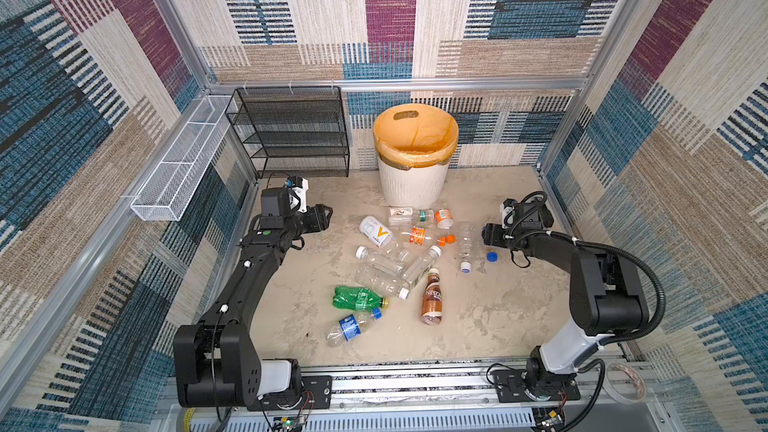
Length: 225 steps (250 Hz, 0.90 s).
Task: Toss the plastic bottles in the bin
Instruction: 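Close the right gripper on the Pepsi bottle's neck, then lift the Pepsi bottle with the right gripper and carry it over the bin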
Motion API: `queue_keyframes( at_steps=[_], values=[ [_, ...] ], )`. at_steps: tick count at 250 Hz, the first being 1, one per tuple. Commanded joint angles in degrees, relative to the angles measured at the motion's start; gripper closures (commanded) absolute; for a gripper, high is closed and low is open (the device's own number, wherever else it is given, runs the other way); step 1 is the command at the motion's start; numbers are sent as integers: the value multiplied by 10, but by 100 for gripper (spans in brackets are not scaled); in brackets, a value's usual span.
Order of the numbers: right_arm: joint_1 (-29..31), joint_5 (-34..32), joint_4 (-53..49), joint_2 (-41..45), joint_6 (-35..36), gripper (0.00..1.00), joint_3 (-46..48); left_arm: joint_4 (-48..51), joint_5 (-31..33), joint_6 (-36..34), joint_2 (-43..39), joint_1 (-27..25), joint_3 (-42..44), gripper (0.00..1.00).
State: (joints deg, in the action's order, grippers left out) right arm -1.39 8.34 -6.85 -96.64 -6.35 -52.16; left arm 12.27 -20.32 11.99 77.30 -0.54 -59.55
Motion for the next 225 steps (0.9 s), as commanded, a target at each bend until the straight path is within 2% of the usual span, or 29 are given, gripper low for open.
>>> queue_keyframes(
  at_steps=[1,34,57,88,172,225],
  values=[
    [0,3,23,-2,0,31,-2,-10,-10,9,-3,1,1,33],
    [0,6,27,-3,-1,33,1,-10,-10,8,-4,0,1,33],
    [0,7,24,-4,-1,40,1,-10,-11,8,-5,0,1,33],
    [0,18,36,24,-12,42,7,-10,-10,7,-7,0,3,33],
    [0,58,96,165,-36,47,-4,-40,-27,11,-7,-4,22,33],
    [0,68,204,295,-62,48,19,-64,-15,2,-7,-15,44,33]
  ],
)
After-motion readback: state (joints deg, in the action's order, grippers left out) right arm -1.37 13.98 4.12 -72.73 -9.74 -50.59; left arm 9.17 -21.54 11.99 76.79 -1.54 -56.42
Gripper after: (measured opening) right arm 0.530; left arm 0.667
